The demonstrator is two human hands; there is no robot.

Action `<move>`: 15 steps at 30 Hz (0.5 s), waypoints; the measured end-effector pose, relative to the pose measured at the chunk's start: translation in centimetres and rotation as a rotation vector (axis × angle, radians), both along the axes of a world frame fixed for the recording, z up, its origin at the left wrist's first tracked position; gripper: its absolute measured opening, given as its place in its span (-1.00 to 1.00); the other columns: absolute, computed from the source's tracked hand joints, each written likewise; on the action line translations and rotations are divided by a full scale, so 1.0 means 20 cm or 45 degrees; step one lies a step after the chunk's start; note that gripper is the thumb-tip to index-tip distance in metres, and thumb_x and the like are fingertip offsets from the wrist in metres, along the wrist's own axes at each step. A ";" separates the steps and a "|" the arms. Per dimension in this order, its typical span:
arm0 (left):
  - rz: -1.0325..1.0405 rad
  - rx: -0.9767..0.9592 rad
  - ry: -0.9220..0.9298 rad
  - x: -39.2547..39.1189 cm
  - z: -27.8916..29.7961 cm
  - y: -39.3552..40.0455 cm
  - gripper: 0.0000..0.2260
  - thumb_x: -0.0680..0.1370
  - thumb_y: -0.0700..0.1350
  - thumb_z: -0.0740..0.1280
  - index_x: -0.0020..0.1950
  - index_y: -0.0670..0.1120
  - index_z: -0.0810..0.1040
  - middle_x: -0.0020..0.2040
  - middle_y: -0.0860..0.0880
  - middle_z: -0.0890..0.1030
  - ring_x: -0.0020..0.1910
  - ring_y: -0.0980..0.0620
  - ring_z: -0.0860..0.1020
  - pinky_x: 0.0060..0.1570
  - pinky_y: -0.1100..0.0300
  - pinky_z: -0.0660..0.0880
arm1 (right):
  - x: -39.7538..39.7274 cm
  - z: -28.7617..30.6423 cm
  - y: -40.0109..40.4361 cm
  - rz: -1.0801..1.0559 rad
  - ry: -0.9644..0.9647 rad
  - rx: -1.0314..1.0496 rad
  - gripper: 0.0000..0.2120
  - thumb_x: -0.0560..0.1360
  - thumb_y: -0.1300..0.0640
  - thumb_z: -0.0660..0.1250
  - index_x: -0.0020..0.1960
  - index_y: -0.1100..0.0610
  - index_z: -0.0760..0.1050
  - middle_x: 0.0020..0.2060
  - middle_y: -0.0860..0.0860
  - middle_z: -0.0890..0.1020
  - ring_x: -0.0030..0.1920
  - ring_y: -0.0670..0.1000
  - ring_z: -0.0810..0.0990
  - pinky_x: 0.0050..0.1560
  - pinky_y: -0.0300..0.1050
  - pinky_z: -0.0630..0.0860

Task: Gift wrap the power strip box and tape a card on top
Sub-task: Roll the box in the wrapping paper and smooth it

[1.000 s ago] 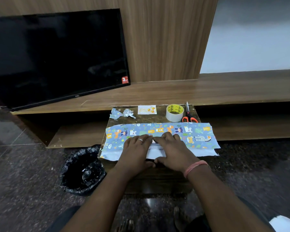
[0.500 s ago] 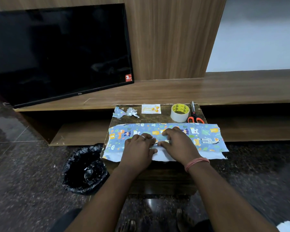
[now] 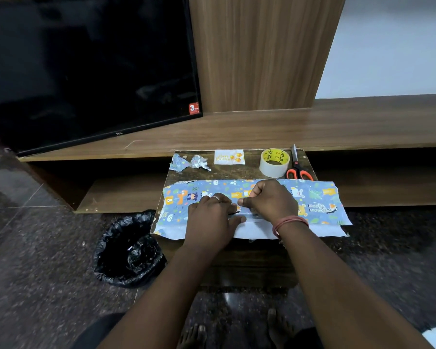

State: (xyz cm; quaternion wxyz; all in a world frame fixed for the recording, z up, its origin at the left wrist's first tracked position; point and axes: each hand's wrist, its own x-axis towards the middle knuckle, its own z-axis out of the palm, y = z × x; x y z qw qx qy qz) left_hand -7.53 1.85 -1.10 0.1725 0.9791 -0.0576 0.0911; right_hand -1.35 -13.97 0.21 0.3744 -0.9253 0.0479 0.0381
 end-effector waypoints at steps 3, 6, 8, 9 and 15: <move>-0.043 0.016 0.018 -0.01 0.01 0.01 -0.58 0.52 0.30 0.37 0.28 0.12 0.65 0.35 0.12 0.54 0.31 -0.02 0.46 0.22 0.03 0.31 | -0.01 0.00 0.01 0.011 -0.012 -0.041 -0.66 0.31 -0.14 0.57 -0.26 0.09 0.54 -0.38 -0.05 0.66 -0.25 0.03 0.65 -0.10 -0.03 0.57; -0.133 0.045 0.124 -0.04 0.02 0.04 -0.34 0.41 0.44 0.37 0.41 0.13 0.54 0.46 0.10 0.43 0.44 -0.02 0.33 0.35 0.01 0.22 | -0.04 0.01 -0.03 0.145 -0.070 -0.031 -0.81 0.44 -0.03 0.50 -0.19 0.03 0.55 -0.31 -0.11 0.64 -0.19 -0.02 0.63 -0.12 -0.08 0.52; -0.204 0.084 0.193 -0.06 0.02 0.05 -0.13 0.29 0.51 0.40 0.52 0.14 0.41 0.56 0.05 0.30 0.54 -0.06 0.19 0.45 -0.05 0.12 | -0.07 0.05 -0.08 0.309 -0.057 0.080 -0.85 0.45 0.02 0.52 -0.09 0.02 0.58 -0.25 -0.14 0.58 -0.17 -0.06 0.56 -0.13 -0.12 0.45; -0.235 0.120 0.206 -0.07 0.01 0.06 -0.06 0.26 0.51 0.41 0.56 0.15 0.34 0.60 0.04 0.22 0.57 -0.07 0.12 0.48 -0.08 0.07 | -0.10 0.08 -0.11 0.411 -0.049 0.051 -0.76 0.41 -0.02 0.56 -0.02 0.02 0.58 -0.19 -0.12 0.54 -0.13 -0.06 0.51 -0.09 -0.12 0.42; -0.246 0.224 0.103 -0.09 -0.05 0.03 -0.20 0.44 0.11 0.52 0.61 0.12 0.23 0.62 0.04 0.21 0.58 -0.08 0.16 0.48 -0.04 0.11 | -0.29 0.06 -0.14 0.658 -0.067 -0.771 -0.15 0.17 -0.20 0.63 0.33 -0.08 0.29 0.24 -0.04 0.31 0.27 0.10 0.27 0.24 0.11 0.26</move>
